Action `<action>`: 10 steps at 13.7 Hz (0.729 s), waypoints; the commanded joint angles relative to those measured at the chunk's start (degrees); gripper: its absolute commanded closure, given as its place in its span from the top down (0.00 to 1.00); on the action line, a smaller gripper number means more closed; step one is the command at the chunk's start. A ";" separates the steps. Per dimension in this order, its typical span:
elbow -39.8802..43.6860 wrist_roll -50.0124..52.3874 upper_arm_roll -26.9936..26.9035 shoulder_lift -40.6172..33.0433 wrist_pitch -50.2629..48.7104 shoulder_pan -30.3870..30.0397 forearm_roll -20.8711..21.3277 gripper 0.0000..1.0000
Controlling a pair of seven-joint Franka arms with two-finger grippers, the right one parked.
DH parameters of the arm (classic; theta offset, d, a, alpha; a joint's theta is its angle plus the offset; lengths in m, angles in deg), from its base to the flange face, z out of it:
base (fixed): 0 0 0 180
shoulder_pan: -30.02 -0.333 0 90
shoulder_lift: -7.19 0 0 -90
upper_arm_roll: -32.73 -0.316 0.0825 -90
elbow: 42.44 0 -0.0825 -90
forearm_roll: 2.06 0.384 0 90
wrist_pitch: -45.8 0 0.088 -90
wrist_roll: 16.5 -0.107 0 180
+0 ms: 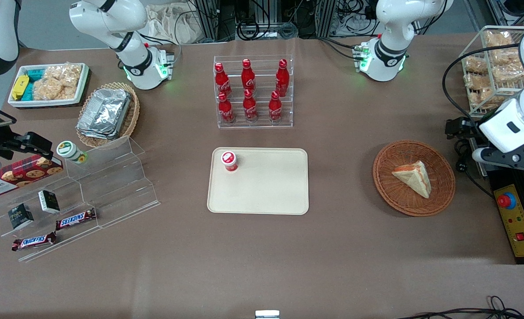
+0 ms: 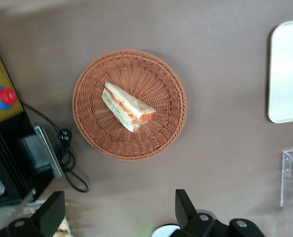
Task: Place sandwich from basket to tray
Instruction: 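Move the left gripper over the sandwich wedge in the wicker basket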
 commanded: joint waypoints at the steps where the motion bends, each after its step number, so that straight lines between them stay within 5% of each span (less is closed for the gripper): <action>1: -4.13 12.15 -0.05 0.06 2.55 -0.34 0.30 1.00; 5: -20.21 18.15 -2.16 -6.26 18.44 -0.96 -0.49 1.00; 10: -33.93 40.87 -2.34 -4.26 36.81 -1.40 0.12 1.00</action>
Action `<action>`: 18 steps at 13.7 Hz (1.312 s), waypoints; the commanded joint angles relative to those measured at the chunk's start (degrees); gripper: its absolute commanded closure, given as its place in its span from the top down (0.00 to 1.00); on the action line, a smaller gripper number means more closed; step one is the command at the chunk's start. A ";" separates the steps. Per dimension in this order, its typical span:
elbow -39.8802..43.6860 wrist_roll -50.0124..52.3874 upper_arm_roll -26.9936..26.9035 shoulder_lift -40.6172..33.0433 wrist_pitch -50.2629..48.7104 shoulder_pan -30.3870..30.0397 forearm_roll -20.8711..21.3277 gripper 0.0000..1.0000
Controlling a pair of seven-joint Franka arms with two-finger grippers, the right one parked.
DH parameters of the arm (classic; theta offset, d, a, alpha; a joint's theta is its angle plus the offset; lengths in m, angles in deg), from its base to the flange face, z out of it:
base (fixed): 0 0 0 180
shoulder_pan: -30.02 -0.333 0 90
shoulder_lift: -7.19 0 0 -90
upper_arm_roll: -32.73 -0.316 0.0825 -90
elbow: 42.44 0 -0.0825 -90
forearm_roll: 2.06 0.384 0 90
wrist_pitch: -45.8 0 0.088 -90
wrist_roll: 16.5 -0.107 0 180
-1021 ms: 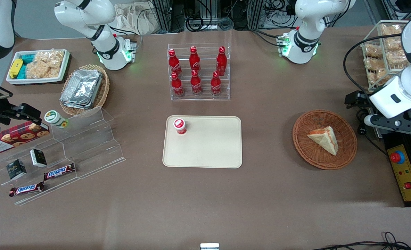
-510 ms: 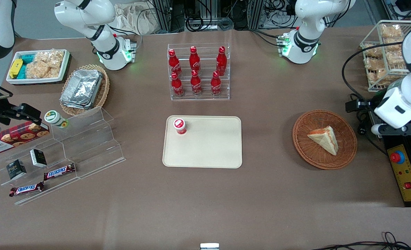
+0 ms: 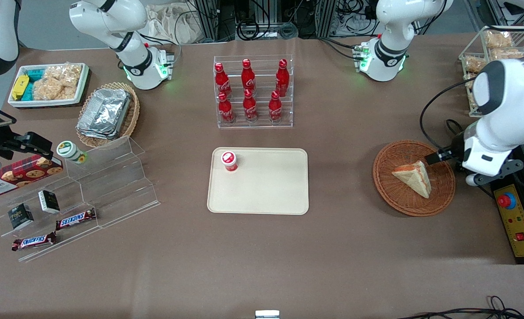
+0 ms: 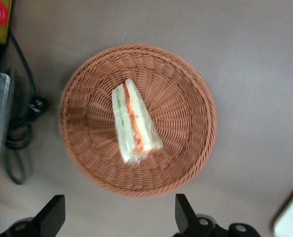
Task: Place sandwich from basket to tray
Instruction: 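Move the left gripper over the sandwich wedge in the wicker basket, then lower the open left gripper around the sandwich wedge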
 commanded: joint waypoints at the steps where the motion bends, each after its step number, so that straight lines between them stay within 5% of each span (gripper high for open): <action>1: -6.80 13.17 0.16 0.54 9.91 -0.60 0.21 1.00; 5: -9.53 18.05 -0.01 5.29 19.60 -0.69 0.21 1.00; 17: -10.41 18.06 -1.24 11.89 24.80 -2.45 0.21 1.00; 18: -10.41 18.06 -1.24 12.33 25.15 -2.45 0.21 0.93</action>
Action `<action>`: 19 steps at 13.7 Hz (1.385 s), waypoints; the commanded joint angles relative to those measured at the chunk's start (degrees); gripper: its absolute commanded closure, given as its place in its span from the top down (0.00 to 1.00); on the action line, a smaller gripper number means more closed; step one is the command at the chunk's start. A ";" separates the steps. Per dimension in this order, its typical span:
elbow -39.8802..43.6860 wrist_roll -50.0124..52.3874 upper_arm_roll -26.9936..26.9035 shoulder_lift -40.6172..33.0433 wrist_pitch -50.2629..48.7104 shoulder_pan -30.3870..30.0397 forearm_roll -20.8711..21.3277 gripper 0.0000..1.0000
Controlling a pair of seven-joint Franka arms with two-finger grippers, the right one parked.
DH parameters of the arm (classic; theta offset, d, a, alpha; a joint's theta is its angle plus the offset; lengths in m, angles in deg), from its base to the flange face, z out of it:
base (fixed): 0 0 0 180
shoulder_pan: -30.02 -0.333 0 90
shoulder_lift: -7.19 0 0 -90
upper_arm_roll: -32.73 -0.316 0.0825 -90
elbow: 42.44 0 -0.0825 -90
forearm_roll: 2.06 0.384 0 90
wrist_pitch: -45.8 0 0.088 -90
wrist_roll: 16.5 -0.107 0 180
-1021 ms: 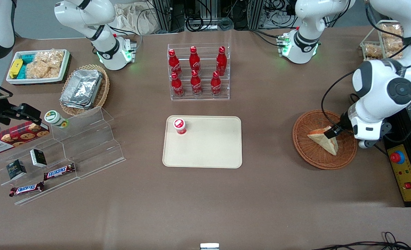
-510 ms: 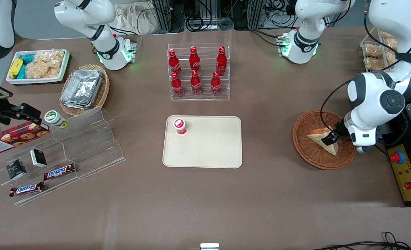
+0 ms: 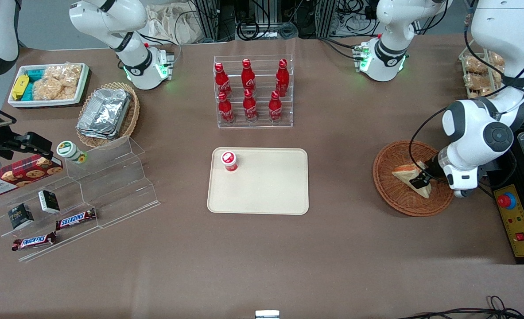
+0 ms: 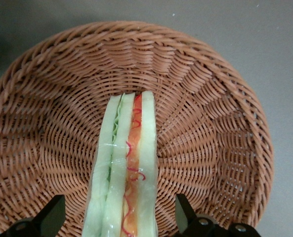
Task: Place sandwich from basket to tray
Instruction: 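Lower the open left gripper around the sandwich wedge, then close the left gripper on the sandwich and lift it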
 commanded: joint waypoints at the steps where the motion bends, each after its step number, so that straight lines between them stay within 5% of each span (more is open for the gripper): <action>1: -0.48 1.04 0.14 0.61 1.84 0.33 0.21 0.65; 3: -0.39 1.30 0.32 0.35 1.75 0.59 0.21 0.00; 7: 0.57 0.34 0.58 -1.49 0.18 0.68 1.43 0.00; 13: 14.87 -5.35 3.65 -2.73 -18.43 0.68 1.61 0.00; 19: 35.36 -9.68 16.82 0.60 -34.37 2.08 2.92 0.00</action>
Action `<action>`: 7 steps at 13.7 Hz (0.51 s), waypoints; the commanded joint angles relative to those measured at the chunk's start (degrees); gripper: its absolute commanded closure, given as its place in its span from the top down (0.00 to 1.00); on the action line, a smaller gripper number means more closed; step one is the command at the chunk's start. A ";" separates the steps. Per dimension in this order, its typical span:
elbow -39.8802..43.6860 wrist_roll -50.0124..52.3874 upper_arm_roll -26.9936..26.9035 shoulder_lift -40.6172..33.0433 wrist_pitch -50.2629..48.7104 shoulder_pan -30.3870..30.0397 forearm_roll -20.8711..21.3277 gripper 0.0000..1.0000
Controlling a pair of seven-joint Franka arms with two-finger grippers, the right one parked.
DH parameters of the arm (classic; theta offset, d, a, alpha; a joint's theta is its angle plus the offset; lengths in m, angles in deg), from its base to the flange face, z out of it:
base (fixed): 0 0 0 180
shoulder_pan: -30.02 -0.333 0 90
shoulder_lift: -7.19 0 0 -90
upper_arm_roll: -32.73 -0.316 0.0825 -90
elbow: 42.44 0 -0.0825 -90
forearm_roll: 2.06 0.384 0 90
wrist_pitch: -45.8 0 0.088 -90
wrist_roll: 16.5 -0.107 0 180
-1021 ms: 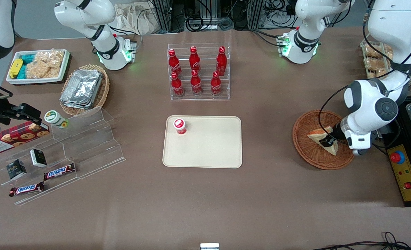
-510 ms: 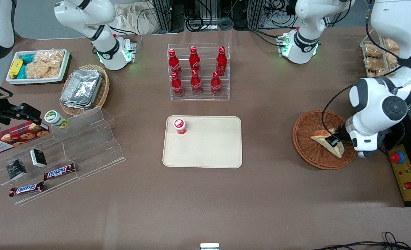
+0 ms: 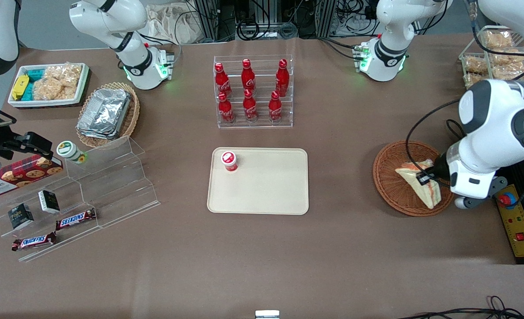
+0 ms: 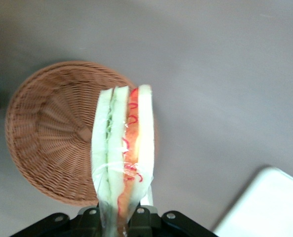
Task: Place sandwich from basket to tray
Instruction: 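Close the left gripper on the sandwich and lift it, then carry the held sandwich over to the cream tray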
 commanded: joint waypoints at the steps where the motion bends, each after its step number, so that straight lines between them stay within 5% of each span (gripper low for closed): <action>1: 8.19 -0.94 4.63 4.24 -4.44 3.75 4.17 0.00; 7: 13.30 4.76 4.81 13.29 -3.67 18.62 4.72 0.00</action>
